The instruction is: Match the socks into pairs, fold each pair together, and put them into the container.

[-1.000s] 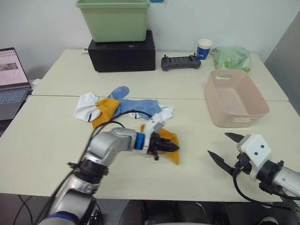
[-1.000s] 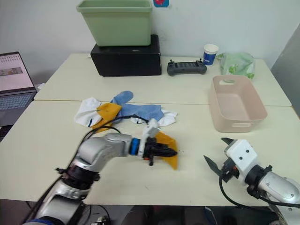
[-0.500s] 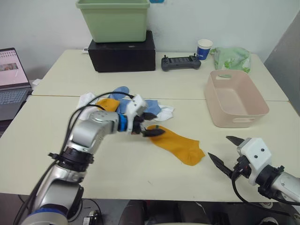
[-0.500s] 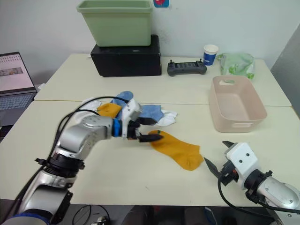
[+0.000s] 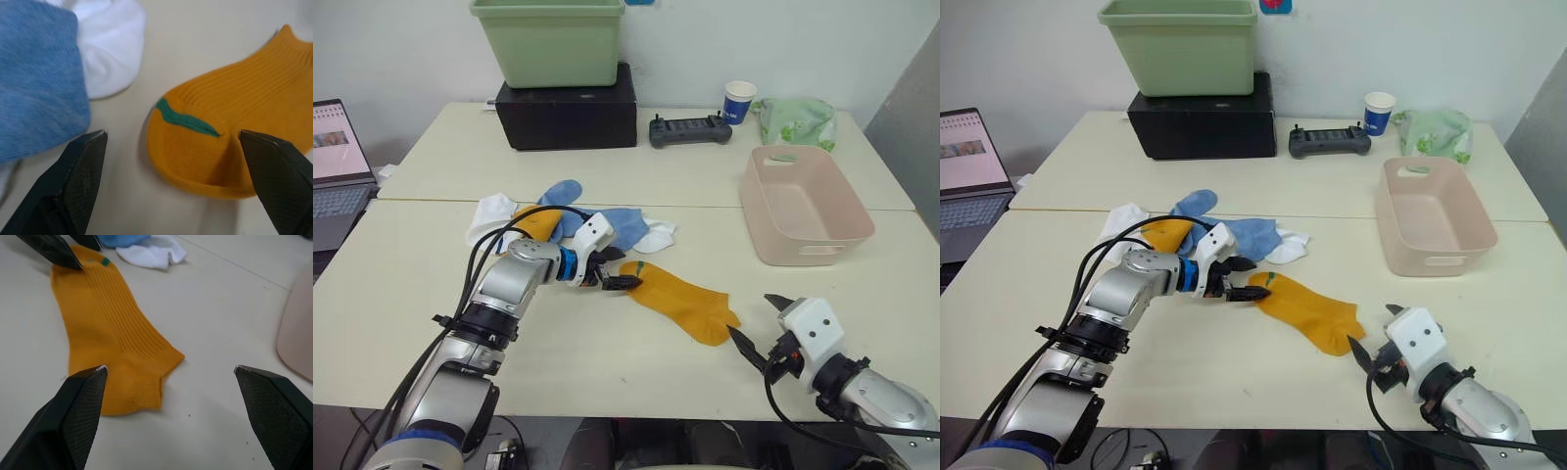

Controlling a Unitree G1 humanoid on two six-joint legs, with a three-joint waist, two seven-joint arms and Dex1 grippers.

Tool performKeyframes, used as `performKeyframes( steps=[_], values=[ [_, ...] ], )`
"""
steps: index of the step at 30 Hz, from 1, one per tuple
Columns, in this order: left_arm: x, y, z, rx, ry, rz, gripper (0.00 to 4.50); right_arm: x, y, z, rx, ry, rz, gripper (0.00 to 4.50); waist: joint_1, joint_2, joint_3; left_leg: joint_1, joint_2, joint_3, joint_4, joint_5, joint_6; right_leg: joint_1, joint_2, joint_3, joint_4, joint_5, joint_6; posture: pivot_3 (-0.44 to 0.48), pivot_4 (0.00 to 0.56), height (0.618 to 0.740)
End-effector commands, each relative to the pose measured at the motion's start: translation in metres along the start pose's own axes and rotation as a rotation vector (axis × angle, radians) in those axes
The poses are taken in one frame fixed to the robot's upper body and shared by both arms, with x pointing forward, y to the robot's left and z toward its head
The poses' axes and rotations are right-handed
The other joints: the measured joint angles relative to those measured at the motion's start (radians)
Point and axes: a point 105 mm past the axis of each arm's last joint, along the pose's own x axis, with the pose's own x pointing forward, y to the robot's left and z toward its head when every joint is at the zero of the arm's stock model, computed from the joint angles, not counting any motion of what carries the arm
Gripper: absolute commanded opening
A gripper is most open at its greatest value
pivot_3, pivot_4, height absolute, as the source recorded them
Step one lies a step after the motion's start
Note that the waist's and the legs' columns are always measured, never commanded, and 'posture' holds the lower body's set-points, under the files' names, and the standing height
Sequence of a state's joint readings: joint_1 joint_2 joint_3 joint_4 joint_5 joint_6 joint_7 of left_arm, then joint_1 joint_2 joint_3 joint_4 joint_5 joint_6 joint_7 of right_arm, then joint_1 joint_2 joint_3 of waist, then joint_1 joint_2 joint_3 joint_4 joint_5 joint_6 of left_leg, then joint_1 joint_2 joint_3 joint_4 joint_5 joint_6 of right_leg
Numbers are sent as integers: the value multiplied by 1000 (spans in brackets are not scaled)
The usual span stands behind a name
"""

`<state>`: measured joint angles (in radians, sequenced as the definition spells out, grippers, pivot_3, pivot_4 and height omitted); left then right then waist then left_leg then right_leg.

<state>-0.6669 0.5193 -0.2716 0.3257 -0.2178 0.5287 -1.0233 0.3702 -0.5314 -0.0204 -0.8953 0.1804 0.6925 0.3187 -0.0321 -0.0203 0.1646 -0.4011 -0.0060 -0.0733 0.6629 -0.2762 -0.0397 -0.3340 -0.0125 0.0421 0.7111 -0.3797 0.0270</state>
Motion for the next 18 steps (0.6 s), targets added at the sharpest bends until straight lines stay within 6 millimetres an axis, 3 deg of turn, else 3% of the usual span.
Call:
performKeyframes(
  steps=[1,2,5,11,16,18],
  values=[
    [5,-7,-4,9,19,-30,3083,9,-5,-8,40,26,-69,4500,0,0,0,0,0,0,0,0,0,0,0,0,0,0,0,0,150,725],
    [6,-10,-5,6,22,-44,2781,11,-4,-11,61,38,-71,4500,0,0,0,0,0,0,0,0,0,0,0,0,0,0,0,0,150,725],
    [6,-18,-8,-4,27,-83,1905,19,-1,-20,129,76,-76,3844,1,0,0,0,0,0,0,0,0,0,0,0,0,0,0,0,150,725],
    [-8,-22,-13,-49,23,-74,104,28,6,-20,210,74,-38,1737,0,1,0,0,0,0,0,0,0,0,0,0,0,0,0,0,150,725],
    [-26,-23,-20,-75,14,-39,0,30,12,-7,205,19,10,28,-3,1,0,0,1,-1,-1,-1,2,-1,0,0,0,0,0,0,150,725],
    [-35,-23,-22,-94,-4,-10,0,25,9,-4,170,6,12,28,-4,1,0,0,1,-1,-1,-1,2,-1,0,0,0,0,0,0,150,725]
  ],
)
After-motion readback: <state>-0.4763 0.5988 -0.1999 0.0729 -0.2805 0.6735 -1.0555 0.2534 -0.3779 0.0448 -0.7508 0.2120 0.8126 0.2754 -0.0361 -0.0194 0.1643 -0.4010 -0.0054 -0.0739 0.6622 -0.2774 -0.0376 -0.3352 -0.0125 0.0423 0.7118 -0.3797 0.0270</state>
